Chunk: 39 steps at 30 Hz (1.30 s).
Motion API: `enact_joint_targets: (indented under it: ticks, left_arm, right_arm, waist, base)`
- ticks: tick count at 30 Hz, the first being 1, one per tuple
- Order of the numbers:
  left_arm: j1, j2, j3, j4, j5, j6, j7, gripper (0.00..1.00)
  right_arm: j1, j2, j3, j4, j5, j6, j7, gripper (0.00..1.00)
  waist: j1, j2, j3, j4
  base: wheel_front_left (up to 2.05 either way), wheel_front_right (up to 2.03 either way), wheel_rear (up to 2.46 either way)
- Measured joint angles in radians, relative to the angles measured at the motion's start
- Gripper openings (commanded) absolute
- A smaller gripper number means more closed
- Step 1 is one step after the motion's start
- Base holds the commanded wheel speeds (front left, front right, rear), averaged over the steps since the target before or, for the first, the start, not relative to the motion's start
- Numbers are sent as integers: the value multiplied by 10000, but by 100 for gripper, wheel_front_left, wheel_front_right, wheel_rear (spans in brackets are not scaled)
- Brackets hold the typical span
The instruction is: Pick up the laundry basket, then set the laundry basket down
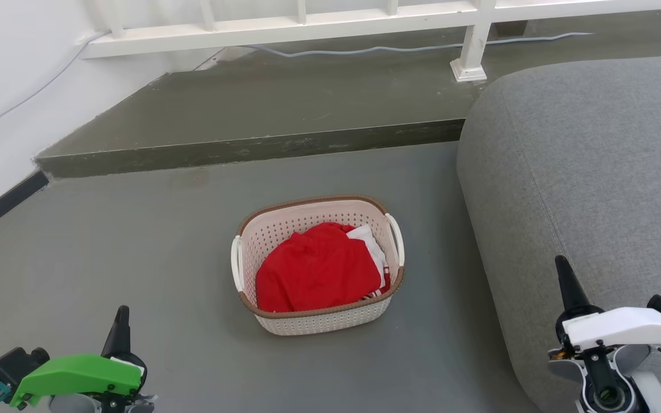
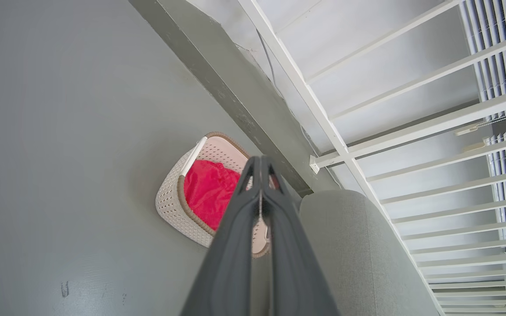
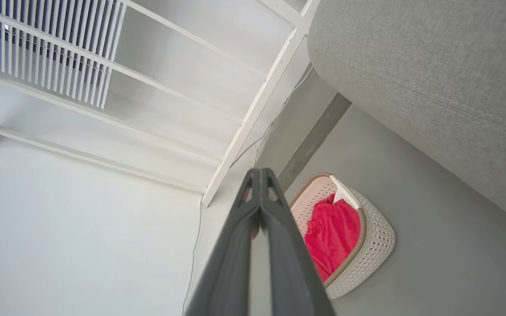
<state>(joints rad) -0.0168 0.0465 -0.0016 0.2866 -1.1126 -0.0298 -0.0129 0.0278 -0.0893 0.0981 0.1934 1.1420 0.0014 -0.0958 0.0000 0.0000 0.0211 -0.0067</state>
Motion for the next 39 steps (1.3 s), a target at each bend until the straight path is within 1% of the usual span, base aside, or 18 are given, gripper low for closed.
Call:
enact_joint_targets:
  ticks: [17, 20, 29, 38, 39]
  left_arm:
    - [-157, -29, 349, -29, -1933, -414, 537, 0]
    - [-158, -35, 382, -29, -2117, -426, 585, 0]
    - [-263, -52, 596, -38, -3187, -606, 842, 0]
    - [-351, -77, 763, -42, -4220, -803, 1133, 0]
    - [-371, -79, 790, -42, -4357, -853, 1185, 0]
  right_arm:
    - [-201, -92, -428, 176, 2268, 422, 424, 0]
    - [-210, -104, -483, 196, 2545, 433, 439, 0]
    - [-405, -174, -690, 291, 3728, 696, 662, 0]
    - [-521, -244, -920, 387, 4909, 872, 895, 0]
    - [-546, -251, -943, 399, 5064, 934, 920, 0]
  waist:
    - [0, 0, -71, 30]
    - [0, 0, -80, 33]
    - [0, 0, -117, 50]
    - [0, 0, -155, 66]
    - [0, 0, -159, 68]
  base:
    - [0, 0, 0]
    - [0, 0, 0]
    - [0, 0, 0]
    - [0, 0, 0]
    - [0, 0, 0]
